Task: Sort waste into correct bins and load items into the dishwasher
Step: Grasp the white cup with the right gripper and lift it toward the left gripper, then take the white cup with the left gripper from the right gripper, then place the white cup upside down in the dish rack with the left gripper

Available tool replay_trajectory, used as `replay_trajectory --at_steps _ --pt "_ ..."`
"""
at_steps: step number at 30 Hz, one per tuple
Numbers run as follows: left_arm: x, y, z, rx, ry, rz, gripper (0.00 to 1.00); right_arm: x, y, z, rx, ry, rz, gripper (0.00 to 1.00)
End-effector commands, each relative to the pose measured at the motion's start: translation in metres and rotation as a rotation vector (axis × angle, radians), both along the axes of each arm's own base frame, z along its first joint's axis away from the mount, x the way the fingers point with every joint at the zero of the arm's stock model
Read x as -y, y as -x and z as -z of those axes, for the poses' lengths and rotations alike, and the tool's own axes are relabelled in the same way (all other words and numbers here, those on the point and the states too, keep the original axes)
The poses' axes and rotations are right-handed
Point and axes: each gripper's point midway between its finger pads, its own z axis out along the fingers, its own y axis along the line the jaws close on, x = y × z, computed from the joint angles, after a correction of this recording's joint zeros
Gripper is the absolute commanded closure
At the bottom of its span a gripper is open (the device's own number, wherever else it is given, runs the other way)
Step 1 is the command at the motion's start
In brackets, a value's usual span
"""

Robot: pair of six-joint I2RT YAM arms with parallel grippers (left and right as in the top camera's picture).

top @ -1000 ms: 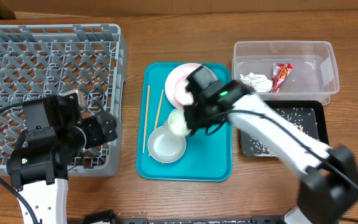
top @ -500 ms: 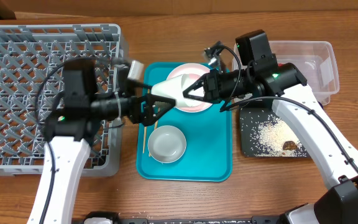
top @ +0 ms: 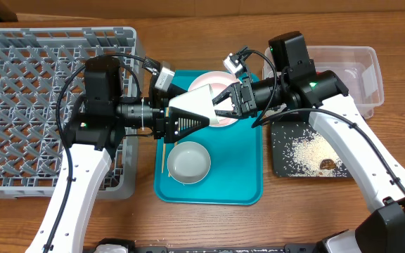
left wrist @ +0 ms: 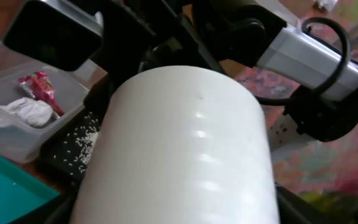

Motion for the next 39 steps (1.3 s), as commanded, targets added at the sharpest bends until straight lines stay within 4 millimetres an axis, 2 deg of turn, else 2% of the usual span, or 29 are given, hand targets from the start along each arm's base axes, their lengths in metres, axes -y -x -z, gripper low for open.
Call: replay_trajectory --at_steps 1,8,9,11,13,15,17,18,21,23,24,26,29,30,31,33,36,37,38,39 --pt "0.003 -0.007 0.003 -0.006 -0.021 -0.02 0.31 -0.002 0.012 -0.016 0.001 -0.064 -0.06 0.96" --pt "0.002 -0.013 0.007 -0.005 -0.046 -0.058 0.4 -0.002 0.012 -0.016 0.0 -0.063 -0.06 0.96" --pt "0.002 -0.014 0.008 -0.004 -0.048 -0.062 0.42 -0.002 0.012 -0.016 0.001 -0.064 -0.06 0.92" --pt "0.001 -0.016 0.008 -0.004 -0.053 -0.071 0.41 -0.002 0.012 -0.016 0.001 -0.063 -0.06 0.75" --pt "-0.003 -0.02 0.01 -0.008 -0.063 -0.094 0.43 -0.002 0.011 -0.014 0.005 -0.053 -0.051 0.65" --pt "-0.012 -0.028 0.017 -0.03 -0.089 -0.151 0.44 -0.001 0.003 -0.005 0.012 0.0 -0.004 0.52" --pt "-0.021 -0.034 0.024 -0.054 -0.113 -0.195 0.44 0.003 -0.007 0.008 0.014 0.067 0.057 0.41" --pt "-0.031 -0.038 0.031 -0.079 -0.138 -0.235 0.44 0.011 -0.02 0.023 0.014 0.156 0.138 0.34" --pt "-0.05 -0.042 0.043 -0.123 -0.179 -0.301 0.44 0.039 -0.046 0.058 0.014 0.36 0.307 0.28" --pt "-0.068 -0.045 0.057 -0.168 -0.237 -0.376 0.44 0.062 -0.058 0.078 0.003 0.492 0.403 0.27" --pt "-0.087 -0.046 0.071 -0.213 -0.308 -0.453 0.45 0.082 -0.062 0.089 -0.019 0.575 0.456 0.27" --pt "-0.118 -0.044 0.087 -0.272 -0.41 -0.576 0.45 0.099 -0.063 0.095 -0.005 0.626 0.473 0.27" --pt "-0.169 -0.036 0.099 -0.352 -0.539 -0.769 0.48 0.135 -0.061 0.099 -0.011 0.723 0.528 0.26" --pt "-0.209 -0.025 0.104 -0.434 -0.641 -0.922 0.52 0.155 -0.059 0.098 -0.012 0.782 0.566 0.26" --pt "-0.234 -0.014 0.108 -0.499 -0.706 -1.024 0.53 0.165 -0.057 0.096 -0.001 0.814 0.58 0.26" --pt "-0.272 0.006 0.113 -0.602 -0.803 -1.182 0.53 0.183 -0.053 0.093 0.015 0.868 0.608 0.26" --pt "-0.305 0.032 0.122 -0.755 -0.863 -1.348 0.64 0.203 -0.047 0.089 0.019 0.927 0.651 0.23" --pt "-0.313 0.038 0.125 -0.795 -0.881 -1.387 0.64 0.206 -0.046 0.088 0.028 0.93 0.648 0.23" --pt "-0.322 0.045 0.13 -0.837 -0.916 -1.431 0.6 0.209 -0.043 0.087 0.022 0.935 0.653 0.23" --pt "-0.323 0.047 0.133 -0.845 -0.929 -1.435 0.58 0.209 -0.043 0.087 0.018 0.936 0.651 0.23"
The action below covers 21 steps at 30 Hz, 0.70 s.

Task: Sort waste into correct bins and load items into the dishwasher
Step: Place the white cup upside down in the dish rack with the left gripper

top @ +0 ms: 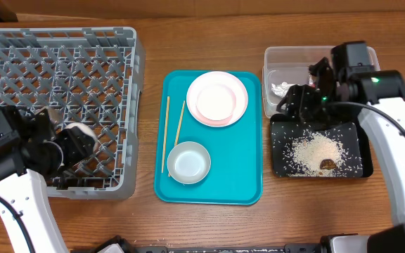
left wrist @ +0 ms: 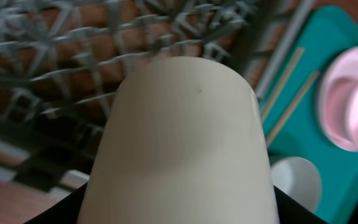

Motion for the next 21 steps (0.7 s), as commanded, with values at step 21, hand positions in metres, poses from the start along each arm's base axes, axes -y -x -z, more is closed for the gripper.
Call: replay_trajectory --at_steps 21 --pt "-0.072 -0.021 0.094 -0.299 -0.11 -0.185 0.42 0.013 0.003 -0.015 0.047 0.066 -0.009 0.23"
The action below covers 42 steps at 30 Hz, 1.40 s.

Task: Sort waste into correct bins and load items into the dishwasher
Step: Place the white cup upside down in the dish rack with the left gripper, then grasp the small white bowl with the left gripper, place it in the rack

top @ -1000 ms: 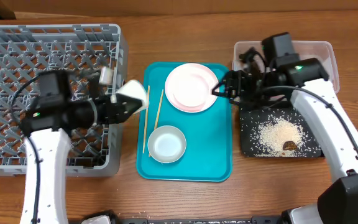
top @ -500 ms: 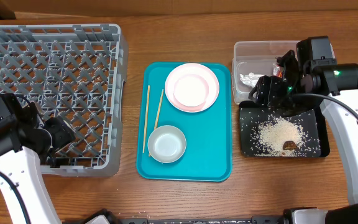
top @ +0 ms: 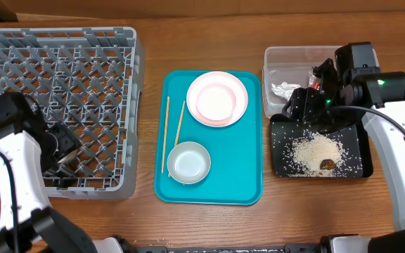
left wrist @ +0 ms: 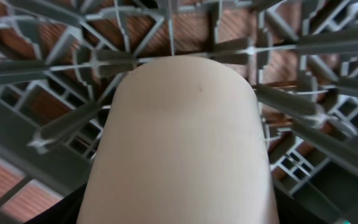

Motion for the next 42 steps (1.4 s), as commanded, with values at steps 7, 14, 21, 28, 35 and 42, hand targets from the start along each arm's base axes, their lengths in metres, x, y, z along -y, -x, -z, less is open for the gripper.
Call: replay_trajectory --at_steps 7,14,21,28,35,42 --pt "0.011 -0.007 0.013 -0.009 0.104 0.007 0.0 0.003 -0.003 -0.011 0.038 0.009 -0.001 0.23" --pt "0.036 -0.026 -0.054 0.154 0.092 0.104 0.0 0.003 0.002 -0.01 0.018 0.01 0.0 0.04" --pt "0.137 -0.039 -0.095 0.27 0.078 0.438 0.0 0.014 0.009 -0.007 -0.017 0.02 0.01 0.0" --pt "0.251 -0.03 -0.076 0.198 0.172 0.788 0.0 0.058 0.004 -0.006 -0.021 0.055 0.15 0.0" --pt "0.328 -0.003 -0.018 0.0 0.203 1.033 0.01 0.073 0.006 -0.006 -0.033 0.054 0.2 0.0" --pt "0.358 0.019 0.05 -0.236 0.206 1.123 0.26 0.073 0.007 -0.005 -0.037 0.054 0.199 0.0"
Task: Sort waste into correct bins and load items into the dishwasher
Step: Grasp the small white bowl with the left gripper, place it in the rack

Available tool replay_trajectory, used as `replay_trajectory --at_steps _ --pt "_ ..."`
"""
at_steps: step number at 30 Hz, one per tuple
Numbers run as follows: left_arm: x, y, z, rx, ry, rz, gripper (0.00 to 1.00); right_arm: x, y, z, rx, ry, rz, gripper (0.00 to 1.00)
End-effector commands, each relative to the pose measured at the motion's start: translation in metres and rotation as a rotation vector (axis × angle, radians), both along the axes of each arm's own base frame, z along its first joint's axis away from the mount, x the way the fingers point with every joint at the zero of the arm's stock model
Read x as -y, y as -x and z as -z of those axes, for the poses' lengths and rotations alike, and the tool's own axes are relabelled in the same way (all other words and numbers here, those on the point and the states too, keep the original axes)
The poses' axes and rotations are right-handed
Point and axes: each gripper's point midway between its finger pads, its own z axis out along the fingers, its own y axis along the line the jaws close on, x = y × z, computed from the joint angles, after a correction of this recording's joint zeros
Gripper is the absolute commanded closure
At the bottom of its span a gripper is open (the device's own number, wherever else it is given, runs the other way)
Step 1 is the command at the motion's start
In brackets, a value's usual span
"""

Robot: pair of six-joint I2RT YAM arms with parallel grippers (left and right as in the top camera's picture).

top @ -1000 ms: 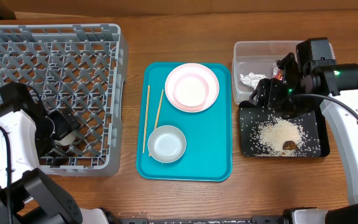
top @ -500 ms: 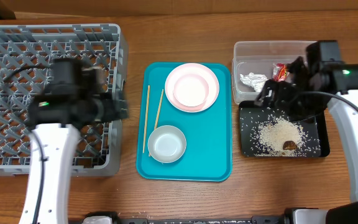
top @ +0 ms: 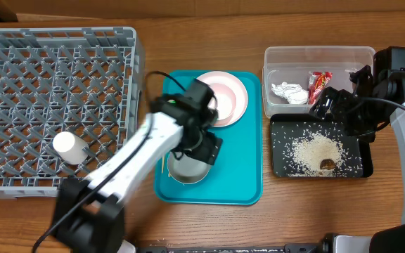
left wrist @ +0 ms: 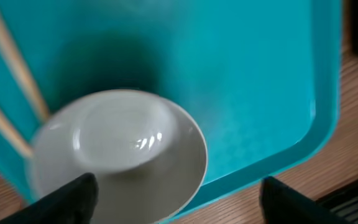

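A white cup (top: 69,146) lies on its side in the grey dishwasher rack (top: 20,77), near its front edge. My left gripper (top: 192,160) hangs open over the white bowl (left wrist: 117,149) on the teal tray (left wrist: 253,81), its dark fingertips (left wrist: 73,194) on either side of the bowl's near rim and holding nothing. A pink plate (top: 222,98) rests at the tray's back. Two chopsticks (left wrist: 8,68) lie along the tray's left side. My right gripper (top: 329,104) hovers between the clear bin and the black tray; its jaws are too dark to read.
The clear bin (top: 287,56) at the back right holds crumpled tissue (top: 288,90) and a red wrapper (top: 317,83). In front of it, a black tray (top: 283,165) carries scattered rice (top: 311,149) and a brown scrap (top: 327,164). The left arm stretches across the tray.
The left gripper held the cup low among the rack's pegs; now the cup lies let go in the rack and the gripper is open over the bowl. The right arm has shifted slightly right.
Both grippers met at the white cup over the teal tray, with the left one shut on it. Then the left carried it over the rack's front while the right sat by the bin. The cup went down among the pegs and now lies there alone.
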Motion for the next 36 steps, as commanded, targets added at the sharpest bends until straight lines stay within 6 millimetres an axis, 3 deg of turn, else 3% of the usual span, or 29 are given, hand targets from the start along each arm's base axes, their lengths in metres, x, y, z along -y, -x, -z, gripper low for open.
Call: replay_trajectory --at_steps 1,6,11,16,20,23,28,30,35,36 --pt "0.008 0.016 0.037 -0.109 -0.057 0.05 0.3 0.002 -0.004 -0.013 0.046 0.01 -0.001 0.0" --pt "0.009 0.027 0.065 -0.191 -0.108 0.067 0.63 0.002 -0.003 -0.013 0.043 0.01 -0.001 0.0" --pt "0.01 0.023 0.058 -0.179 -0.106 0.045 0.95 0.002 -0.001 -0.012 0.037 0.009 -0.001 0.0" --pt "0.006 0.006 0.024 -0.098 -0.099 0.012 0.96 0.002 -0.001 -0.012 0.036 0.009 -0.001 0.0" --pt "-0.008 -0.021 -0.033 0.042 -0.051 -0.065 0.96 0.001 -0.001 -0.012 0.033 0.008 -0.001 0.0" --pt "-0.034 -0.043 -0.078 0.168 -0.017 -0.154 0.96 0.001 0.0 -0.012 0.032 0.008 -0.001 0.0" --pt "-0.103 -0.077 -0.138 0.346 0.053 -0.322 0.96 0.001 0.0 -0.012 0.032 0.008 -0.001 0.0" --pt "-0.13 -0.088 -0.154 0.386 0.139 -0.341 0.96 0.001 0.0 -0.012 0.031 0.008 0.0 0.0" --pt "-0.174 -0.103 -0.176 0.455 0.434 -0.325 0.96 0.001 0.001 -0.012 0.028 0.007 -0.001 0.0" --pt "-0.192 -0.11 -0.181 0.485 0.538 -0.347 0.96 0.001 0.001 -0.012 0.024 0.007 -0.001 0.0"
